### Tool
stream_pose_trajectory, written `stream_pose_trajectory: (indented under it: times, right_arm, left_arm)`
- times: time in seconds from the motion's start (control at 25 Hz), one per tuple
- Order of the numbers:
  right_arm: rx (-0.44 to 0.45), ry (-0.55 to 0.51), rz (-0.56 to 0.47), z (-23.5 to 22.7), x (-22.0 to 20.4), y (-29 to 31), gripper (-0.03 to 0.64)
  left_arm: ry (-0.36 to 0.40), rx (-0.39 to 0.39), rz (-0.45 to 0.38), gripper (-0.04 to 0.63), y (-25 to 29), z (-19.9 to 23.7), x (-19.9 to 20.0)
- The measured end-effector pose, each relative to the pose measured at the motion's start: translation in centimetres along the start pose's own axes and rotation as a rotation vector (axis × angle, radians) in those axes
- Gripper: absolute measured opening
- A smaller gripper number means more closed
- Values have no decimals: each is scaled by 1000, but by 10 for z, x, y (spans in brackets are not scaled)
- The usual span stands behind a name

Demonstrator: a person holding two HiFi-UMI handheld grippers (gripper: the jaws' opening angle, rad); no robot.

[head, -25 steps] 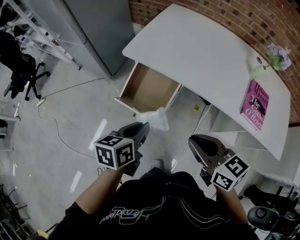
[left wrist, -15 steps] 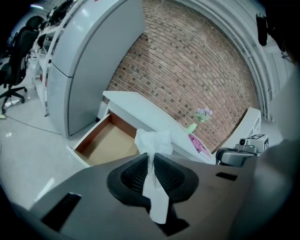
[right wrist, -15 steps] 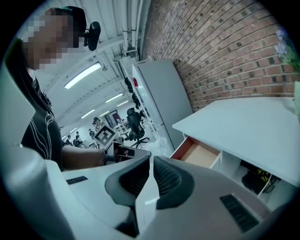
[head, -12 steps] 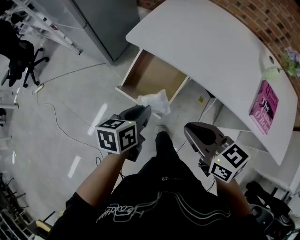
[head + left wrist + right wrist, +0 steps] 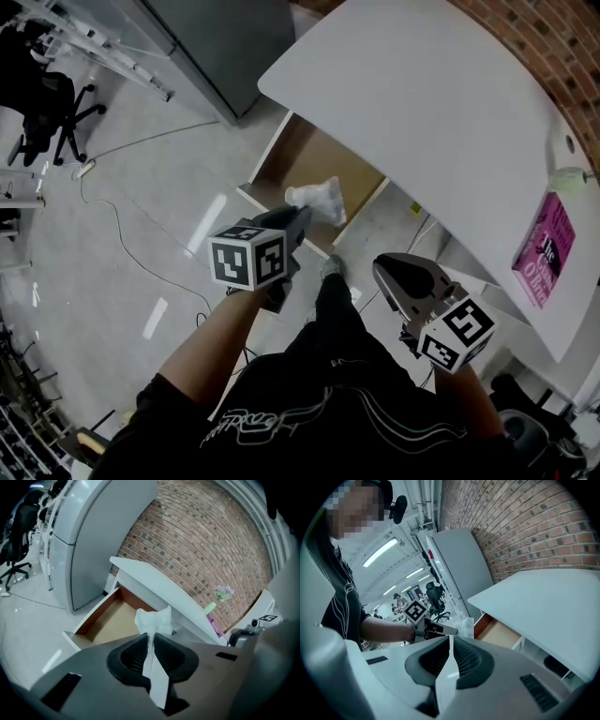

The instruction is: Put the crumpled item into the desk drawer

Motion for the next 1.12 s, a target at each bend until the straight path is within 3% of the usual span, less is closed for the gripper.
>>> stream_pose_trajectory:
  times: [0.56,1.12]
  right_arm:
    - [-15,15,44,-70,8,30,55]
    - [34,-14,113,-97,-20,72,55]
  left_arm:
    - [-214,21,139,58,115,61,13]
    - [-439,55,129,58,196,113,-5]
Point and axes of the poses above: the fingertips, and each gripper's own axes: y forward along the fingers, z to its left, x out of its top, the point moved 10 cm from there along -y, backward along the fingers, and after that the axes turned 6 degrees about z, right-handed, at the moved point
